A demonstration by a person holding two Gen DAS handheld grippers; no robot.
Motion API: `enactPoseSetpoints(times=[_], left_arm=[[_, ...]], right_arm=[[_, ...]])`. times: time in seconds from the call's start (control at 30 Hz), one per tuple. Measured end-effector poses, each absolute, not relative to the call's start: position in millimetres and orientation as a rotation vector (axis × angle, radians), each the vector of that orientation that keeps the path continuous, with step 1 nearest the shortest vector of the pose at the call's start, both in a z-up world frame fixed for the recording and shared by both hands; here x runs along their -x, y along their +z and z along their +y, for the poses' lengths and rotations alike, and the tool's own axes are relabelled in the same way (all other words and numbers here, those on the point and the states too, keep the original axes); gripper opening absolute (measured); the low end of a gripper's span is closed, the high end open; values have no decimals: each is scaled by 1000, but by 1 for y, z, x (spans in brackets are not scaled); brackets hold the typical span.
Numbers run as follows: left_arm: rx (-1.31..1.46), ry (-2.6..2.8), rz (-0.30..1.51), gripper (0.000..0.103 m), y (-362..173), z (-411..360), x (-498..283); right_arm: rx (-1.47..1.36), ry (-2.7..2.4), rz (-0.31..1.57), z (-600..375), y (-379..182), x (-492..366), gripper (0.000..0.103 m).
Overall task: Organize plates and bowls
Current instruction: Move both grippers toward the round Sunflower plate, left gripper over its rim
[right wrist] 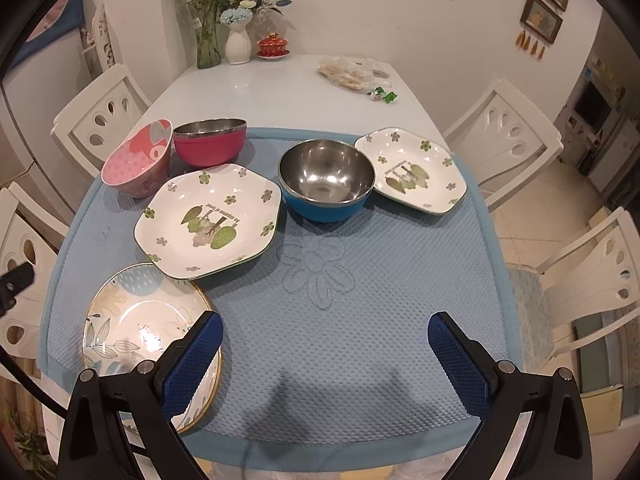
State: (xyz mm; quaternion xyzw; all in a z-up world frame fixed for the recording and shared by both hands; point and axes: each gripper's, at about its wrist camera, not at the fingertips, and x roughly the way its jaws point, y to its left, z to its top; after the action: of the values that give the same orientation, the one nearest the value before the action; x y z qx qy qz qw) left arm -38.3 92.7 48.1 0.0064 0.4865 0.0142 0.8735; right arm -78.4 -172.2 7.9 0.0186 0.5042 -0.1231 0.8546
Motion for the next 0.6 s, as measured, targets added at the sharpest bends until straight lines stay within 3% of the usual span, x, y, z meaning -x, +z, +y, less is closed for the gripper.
enactPoseSetpoints(times=[0.6], left_arm=[[45, -35, 952, 96, 40, 107, 38]], right_arm=[[-5, -243, 1021, -154, 25, 84, 102]])
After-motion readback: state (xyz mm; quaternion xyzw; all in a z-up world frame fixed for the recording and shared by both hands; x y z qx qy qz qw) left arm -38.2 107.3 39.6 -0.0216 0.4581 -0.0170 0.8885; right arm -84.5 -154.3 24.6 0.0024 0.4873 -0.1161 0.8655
